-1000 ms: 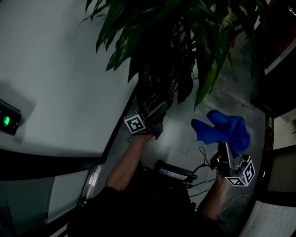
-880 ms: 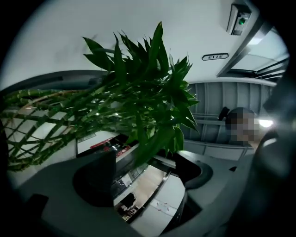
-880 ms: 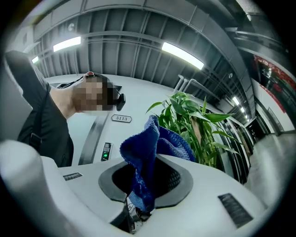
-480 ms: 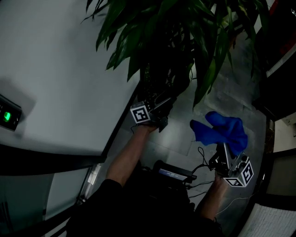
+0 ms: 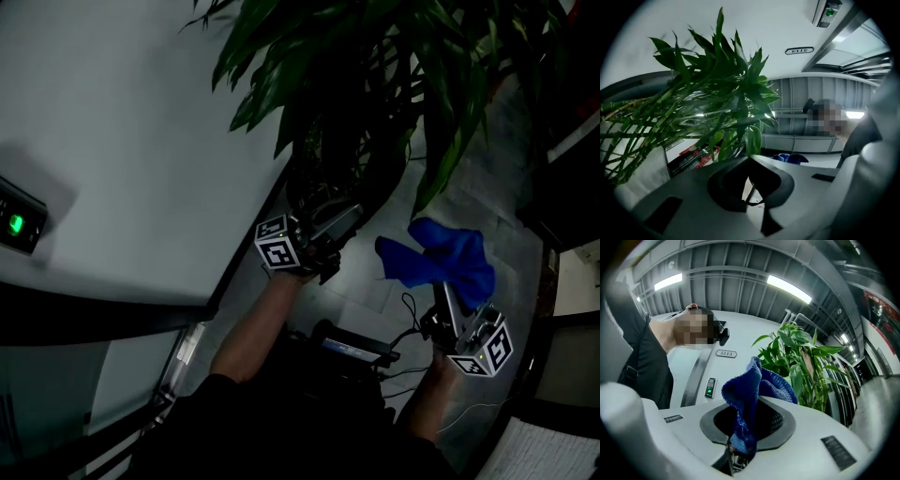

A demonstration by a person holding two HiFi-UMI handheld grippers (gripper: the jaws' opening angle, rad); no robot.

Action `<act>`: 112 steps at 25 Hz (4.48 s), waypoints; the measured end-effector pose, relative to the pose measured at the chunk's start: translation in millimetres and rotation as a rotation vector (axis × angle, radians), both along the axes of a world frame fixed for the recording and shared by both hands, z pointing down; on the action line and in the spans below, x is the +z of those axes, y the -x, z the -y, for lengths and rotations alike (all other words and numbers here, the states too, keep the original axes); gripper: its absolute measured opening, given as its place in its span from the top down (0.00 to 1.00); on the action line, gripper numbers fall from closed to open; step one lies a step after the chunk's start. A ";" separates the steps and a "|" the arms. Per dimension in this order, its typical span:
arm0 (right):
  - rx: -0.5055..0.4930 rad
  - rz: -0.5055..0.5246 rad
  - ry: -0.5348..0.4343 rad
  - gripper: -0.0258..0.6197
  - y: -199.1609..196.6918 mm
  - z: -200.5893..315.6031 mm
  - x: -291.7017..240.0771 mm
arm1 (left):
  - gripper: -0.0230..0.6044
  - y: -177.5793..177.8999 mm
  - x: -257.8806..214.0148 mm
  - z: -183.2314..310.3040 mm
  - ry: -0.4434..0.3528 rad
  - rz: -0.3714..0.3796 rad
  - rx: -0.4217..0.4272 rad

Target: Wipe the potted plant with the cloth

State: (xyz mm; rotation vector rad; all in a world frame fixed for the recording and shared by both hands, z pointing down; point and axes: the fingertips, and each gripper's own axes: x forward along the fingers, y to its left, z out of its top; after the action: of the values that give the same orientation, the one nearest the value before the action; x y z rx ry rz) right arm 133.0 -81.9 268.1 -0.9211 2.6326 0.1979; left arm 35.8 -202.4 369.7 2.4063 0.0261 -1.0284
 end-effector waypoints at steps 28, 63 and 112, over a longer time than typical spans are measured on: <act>0.279 -0.689 -0.044 0.82 87.2 116.1 -9.5 | 0.96 25.5 -29.8 -62.9 -0.116 0.080 -0.060; 0.319 -0.393 -0.174 0.81 78.3 119.7 -64.6 | 0.96 32.9 -27.1 -62.4 -0.103 0.035 -0.053; -0.105 -0.232 0.133 0.82 102.6 54.3 28.2 | 0.42 26.7 -64.7 -85.2 -0.019 -0.104 0.021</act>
State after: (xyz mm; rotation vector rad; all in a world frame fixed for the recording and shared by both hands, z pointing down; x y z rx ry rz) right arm 30.4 -136.2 296.3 -0.8429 2.9302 0.1103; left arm 9.1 -117.3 305.0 2.3621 0.0980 -1.1477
